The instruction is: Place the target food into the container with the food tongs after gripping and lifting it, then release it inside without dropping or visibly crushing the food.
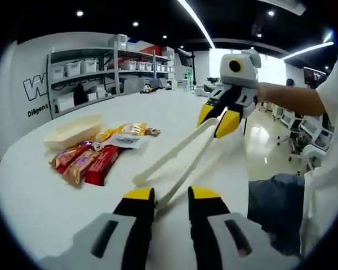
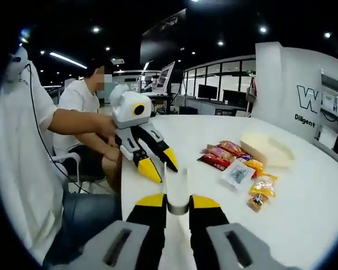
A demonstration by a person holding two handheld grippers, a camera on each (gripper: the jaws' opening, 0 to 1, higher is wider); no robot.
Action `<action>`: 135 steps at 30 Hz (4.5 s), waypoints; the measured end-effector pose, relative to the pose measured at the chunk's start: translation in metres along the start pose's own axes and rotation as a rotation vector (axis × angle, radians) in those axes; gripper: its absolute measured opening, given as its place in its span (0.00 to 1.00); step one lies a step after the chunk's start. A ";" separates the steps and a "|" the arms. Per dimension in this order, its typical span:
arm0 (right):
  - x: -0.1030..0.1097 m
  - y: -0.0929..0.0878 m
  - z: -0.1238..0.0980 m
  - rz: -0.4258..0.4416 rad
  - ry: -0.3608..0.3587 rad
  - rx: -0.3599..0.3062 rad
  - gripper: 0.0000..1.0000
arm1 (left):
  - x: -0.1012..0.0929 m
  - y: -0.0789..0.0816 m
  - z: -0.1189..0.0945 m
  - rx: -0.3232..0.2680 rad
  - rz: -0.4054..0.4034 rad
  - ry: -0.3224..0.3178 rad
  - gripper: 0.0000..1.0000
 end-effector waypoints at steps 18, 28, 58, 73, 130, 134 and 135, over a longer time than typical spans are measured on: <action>-0.019 0.024 -0.006 0.160 0.025 -0.143 0.11 | 0.001 0.003 0.005 -0.016 0.116 -0.058 0.08; -0.023 0.033 -0.004 0.267 0.059 -0.227 0.11 | -0.002 0.002 0.005 -0.065 0.061 -0.072 0.06; -0.012 0.058 -0.014 0.230 0.090 -0.279 0.11 | -0.028 0.012 0.000 -0.120 0.080 -0.161 0.03; 0.005 0.075 -0.018 0.193 0.140 -0.263 0.15 | -0.041 0.023 -0.016 -0.204 0.061 -0.242 0.02; 0.035 0.092 -0.013 0.128 0.225 -0.322 0.26 | -0.071 0.062 -0.043 -0.345 -0.036 -0.520 0.02; 0.032 0.089 -0.021 0.145 0.225 -0.333 0.25 | -0.066 0.064 -0.046 -0.362 -0.049 -0.503 0.02; 0.032 0.088 -0.021 0.145 0.226 -0.330 0.24 | -0.066 0.065 -0.047 -0.361 -0.051 -0.502 0.02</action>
Point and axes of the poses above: the point that each gripper's makers call its tool centre point, and the gripper's own axes: z roughly forward along the fingers, x roughly to its left, y roughly out of its top, the point moved 4 cm from there along -z, roughly backward along the fingers, and after that the axes turned 15 degrees about x, right-handed, at the moved point
